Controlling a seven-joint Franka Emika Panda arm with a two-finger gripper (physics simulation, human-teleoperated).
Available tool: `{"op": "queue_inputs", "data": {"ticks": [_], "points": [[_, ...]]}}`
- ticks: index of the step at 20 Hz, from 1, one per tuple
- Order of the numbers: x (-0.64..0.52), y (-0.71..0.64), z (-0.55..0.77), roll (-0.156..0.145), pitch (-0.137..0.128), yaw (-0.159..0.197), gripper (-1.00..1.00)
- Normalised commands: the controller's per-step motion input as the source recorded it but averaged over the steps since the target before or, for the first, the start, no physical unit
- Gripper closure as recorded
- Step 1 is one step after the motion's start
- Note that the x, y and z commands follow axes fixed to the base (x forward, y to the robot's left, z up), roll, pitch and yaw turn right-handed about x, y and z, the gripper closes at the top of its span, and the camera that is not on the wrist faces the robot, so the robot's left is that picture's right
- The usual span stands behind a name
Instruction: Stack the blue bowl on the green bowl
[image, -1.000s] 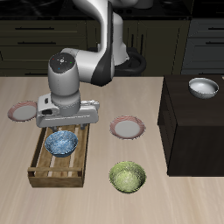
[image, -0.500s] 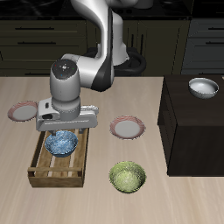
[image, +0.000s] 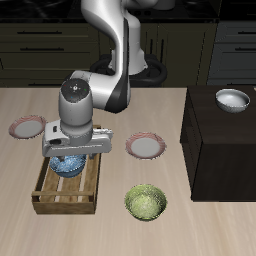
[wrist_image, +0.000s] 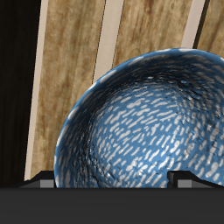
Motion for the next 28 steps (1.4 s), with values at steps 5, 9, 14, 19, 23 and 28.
{"op": "queue_inputs", "data": {"ticks": [5,9,14,19,23,28], "points": [[-0.01,0.01,-0.25,0.016,0.032,0.017,1.0],[-0.03,0.09,0.02,0.015,0.0,-0.013,1.0],[-0.05,0.1,0.09,0.022,-0.011,0.006,1.0],[0.0,0.13,0.38,0.014,-0.052,0.004,1.0],[-0.01,0.08,0.47,0.001,-0.065,0.018,1.0],[0.0,0.05,0.55,-0.004,-0.07,-0.015,1.0]]}}
